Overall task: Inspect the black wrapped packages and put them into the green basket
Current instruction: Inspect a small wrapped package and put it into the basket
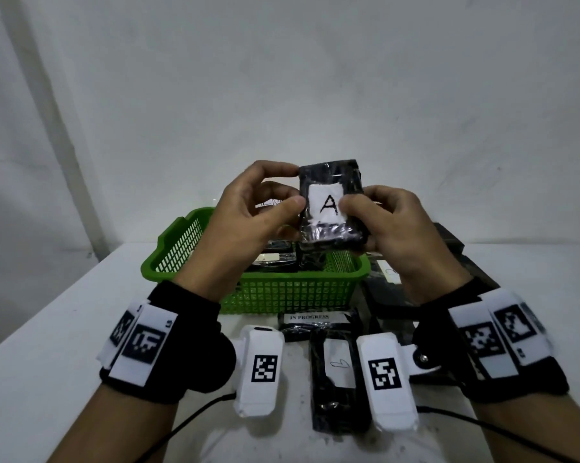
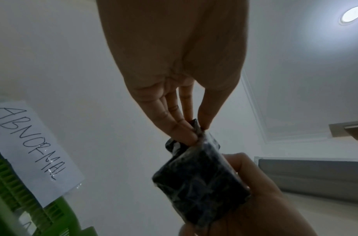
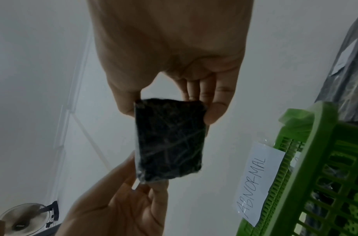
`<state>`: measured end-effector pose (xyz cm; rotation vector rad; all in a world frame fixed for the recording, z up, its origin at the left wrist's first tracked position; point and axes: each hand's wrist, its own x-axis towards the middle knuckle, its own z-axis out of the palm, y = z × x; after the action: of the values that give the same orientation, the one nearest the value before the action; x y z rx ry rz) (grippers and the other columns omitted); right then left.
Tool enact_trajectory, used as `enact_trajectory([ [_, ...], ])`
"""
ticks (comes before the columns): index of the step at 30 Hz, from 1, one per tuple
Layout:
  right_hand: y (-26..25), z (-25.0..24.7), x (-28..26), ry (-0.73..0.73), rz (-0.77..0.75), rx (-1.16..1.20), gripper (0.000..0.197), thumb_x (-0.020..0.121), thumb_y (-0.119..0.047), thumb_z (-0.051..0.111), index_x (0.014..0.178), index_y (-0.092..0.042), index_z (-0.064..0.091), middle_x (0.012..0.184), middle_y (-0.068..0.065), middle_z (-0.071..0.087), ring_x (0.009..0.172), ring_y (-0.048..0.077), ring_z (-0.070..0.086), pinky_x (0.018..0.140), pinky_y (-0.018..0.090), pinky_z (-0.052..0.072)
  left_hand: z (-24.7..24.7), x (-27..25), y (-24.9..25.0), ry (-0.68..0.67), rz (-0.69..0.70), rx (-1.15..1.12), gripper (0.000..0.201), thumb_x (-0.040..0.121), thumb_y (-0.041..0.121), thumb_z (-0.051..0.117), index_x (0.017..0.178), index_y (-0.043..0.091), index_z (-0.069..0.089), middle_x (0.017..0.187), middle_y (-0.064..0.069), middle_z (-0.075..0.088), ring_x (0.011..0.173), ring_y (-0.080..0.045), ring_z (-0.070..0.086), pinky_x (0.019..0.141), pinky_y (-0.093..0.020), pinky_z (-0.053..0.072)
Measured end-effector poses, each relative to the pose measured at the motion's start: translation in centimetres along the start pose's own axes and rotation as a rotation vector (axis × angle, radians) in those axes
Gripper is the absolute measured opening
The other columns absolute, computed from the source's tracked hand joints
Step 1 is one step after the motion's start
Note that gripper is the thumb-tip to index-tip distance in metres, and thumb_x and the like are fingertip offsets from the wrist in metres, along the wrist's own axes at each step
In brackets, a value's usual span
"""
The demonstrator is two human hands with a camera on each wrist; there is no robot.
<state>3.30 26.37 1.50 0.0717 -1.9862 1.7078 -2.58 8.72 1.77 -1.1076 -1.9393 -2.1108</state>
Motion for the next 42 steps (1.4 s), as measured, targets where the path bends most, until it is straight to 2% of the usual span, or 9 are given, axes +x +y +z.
enact_trajectory([
  [4,0.0,-0.3,-0.1,-0.102,0.067,0.073,0.032,0.093,-0.018,0.066,0.125,-0.022,0.062,0.100,-0.002,0.077,0.088,0.011,0.074,0.074,0.036,0.062,-0.4,0.1,-0.1,-0.008,-0.038,0.032,0.037,0.091,0.012,0.067,0.126,0.020,0.059,0.092,-0.002,0.070,0.084,-0.018,0.071,0.074,-0.034,0.060],
  [8,-0.2,-0.7,-0.3,-0.231,0.168,-0.001,0.049,0.085,-0.042,0.070,0.131,-0.048,0.055,0.119,-0.010,0.071,0.109,0.014,0.069,0.085,0.045,0.057,-0.3,0.0,-0.4,-0.001,0.041,0.128,0.039,0.087,0.004,0.071,0.120,0.024,0.061,0.104,-0.007,0.067,0.087,-0.016,0.069,0.070,-0.030,0.058],
  [11,-0.7,-0.6,-0.4,-0.224,0.195,0.142,0.056,0.077,-0.052,0.066,0.129,-0.032,0.058,0.122,-0.002,0.071,0.106,0.025,0.072,0.082,0.047,0.061,0.0,-0.1,-0.5,-0.034,0.092,0.173,0.036,0.085,-0.002,0.072,0.107,0.023,0.061,0.100,0.002,0.068,0.090,-0.014,0.069,0.074,-0.029,0.057],
  [15,-0.9,-0.3,-0.2,-0.058,0.162,0.247,0.030,0.096,-0.030,0.058,0.123,-0.016,0.059,0.108,0.002,0.071,0.102,0.030,0.072,0.078,0.043,0.063,0.2,-0.2,-0.4,-0.080,0.094,0.196,0.010,0.089,0.017,0.067,0.098,0.013,0.065,0.101,-0.006,0.072,0.098,-0.022,0.071,0.086,-0.045,0.059],
  [20,-0.8,0.3,-0.5,0.000,0.012,0.152,0.019,0.091,-0.016,0.068,0.108,-0.015,0.060,0.099,0.003,0.070,0.085,0.020,0.074,0.078,0.053,0.062,0.7,-0.3,-0.2,-0.084,0.042,0.147,0.031,0.092,0.040,0.059,0.094,0.010,0.067,0.092,0.001,0.073,0.094,-0.018,0.070,0.088,-0.040,0.057],
  [28,-0.9,-0.1,-0.3,-0.073,0.151,0.171,0.066,0.079,-0.060,0.065,0.136,-0.032,0.049,0.138,-0.005,0.058,0.121,0.022,0.063,0.095,0.055,0.054,0.2,0.0,-0.7,-0.064,0.120,0.137,0.008,0.088,0.017,0.072,0.088,0.014,0.065,0.090,-0.002,0.071,0.093,-0.017,0.070,0.082,-0.035,0.056],
  [31,-1.3,-0.7,-0.4,-0.123,0.269,0.221,0.057,0.088,-0.059,0.061,0.133,-0.025,0.058,0.131,0.002,0.065,0.113,0.029,0.069,0.082,0.052,0.061,0.1,0.0,-1.3,-0.076,0.167,0.221,0.011,0.085,0.018,0.074,0.085,0.014,0.063,0.092,0.000,0.069,0.097,-0.021,0.067,0.085,-0.039,0.056],
  [36,-1.4,-1.5,-0.1,-0.066,0.249,0.307,0.043,0.090,-0.032,0.066,0.129,-0.016,0.060,0.119,0.007,0.071,0.097,0.030,0.074,0.074,0.047,0.063,-0.1,0.0,-1.6,-0.066,0.219,0.521,0.016,0.078,0.033,0.074,0.079,0.043,0.062,0.090,0.014,0.062,0.093,-0.015,0.054,0.075,-0.033,0.050],
  [42,-0.5,-0.8,0.1,0.063,0.057,0.166,0.030,0.086,-0.005,0.070,0.114,-0.012,0.062,0.084,0.000,0.075,0.079,0.020,0.074,0.072,0.044,0.063,0.5,-0.5,-0.8,-0.181,0.040,0.433,0.017,0.087,0.042,0.070,0.095,0.027,0.066,0.099,0.014,0.063,0.093,-0.001,0.063,0.078,-0.024,0.054],
])
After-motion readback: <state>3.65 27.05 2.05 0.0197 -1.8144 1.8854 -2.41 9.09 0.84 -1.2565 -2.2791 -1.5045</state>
